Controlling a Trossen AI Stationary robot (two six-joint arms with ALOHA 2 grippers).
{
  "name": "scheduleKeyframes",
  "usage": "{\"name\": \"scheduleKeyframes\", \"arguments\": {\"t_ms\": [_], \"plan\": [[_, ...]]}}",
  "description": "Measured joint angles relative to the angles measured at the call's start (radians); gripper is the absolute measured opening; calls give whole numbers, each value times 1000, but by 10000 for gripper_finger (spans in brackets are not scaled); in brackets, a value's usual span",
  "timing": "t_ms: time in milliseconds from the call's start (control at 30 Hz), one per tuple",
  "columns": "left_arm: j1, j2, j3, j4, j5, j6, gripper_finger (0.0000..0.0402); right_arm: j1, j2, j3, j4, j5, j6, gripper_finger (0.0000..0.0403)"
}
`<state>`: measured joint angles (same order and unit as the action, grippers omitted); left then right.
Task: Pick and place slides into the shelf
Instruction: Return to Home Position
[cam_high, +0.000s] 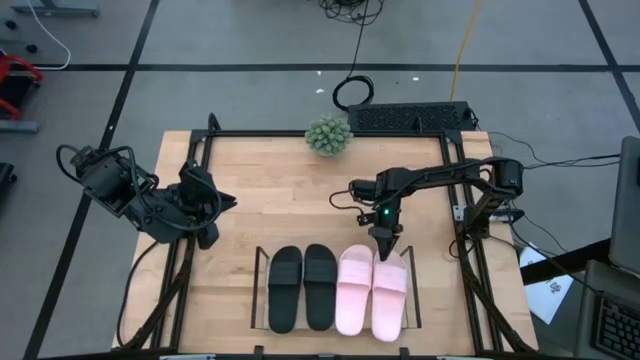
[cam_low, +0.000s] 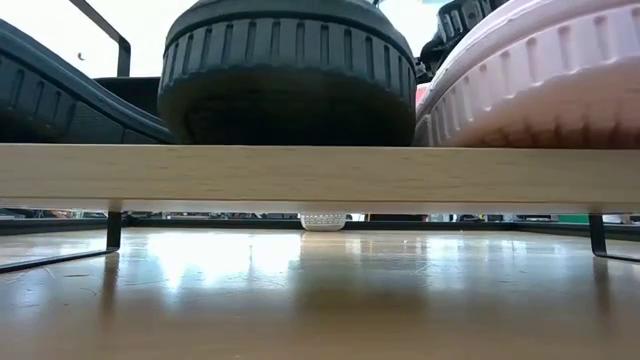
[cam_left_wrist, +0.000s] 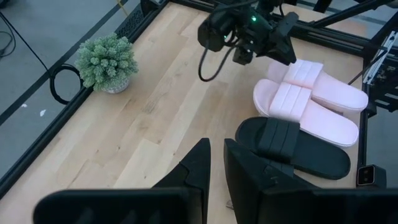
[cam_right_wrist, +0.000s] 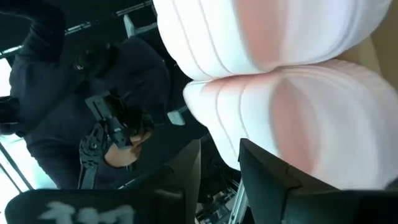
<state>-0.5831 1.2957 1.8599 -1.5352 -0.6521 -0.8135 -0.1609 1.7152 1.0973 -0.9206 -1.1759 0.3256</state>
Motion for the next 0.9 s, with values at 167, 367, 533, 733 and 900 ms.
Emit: {"name": "scheduleKeyframes", "arguments": {"t_ms": [167, 367, 533, 733, 900], "plan": [[0, 0, 0, 0, 0, 2, 47, -17, -20, 0, 9, 0, 8, 104], [0, 0, 0, 0, -1, 3, 47, -17, -51, 0, 86, 0, 76, 101], [0, 0, 0, 0, -2, 8, 47, -17, -113, 0, 292, 10, 221, 100], [0, -3, 0, 7, -29, 31, 47, -22, -233, 0, 627, 131, 400, 100], [0, -54, 0, 60, -29, 51, 47, -23, -371, 1, 710, 239, 413, 89]]}}
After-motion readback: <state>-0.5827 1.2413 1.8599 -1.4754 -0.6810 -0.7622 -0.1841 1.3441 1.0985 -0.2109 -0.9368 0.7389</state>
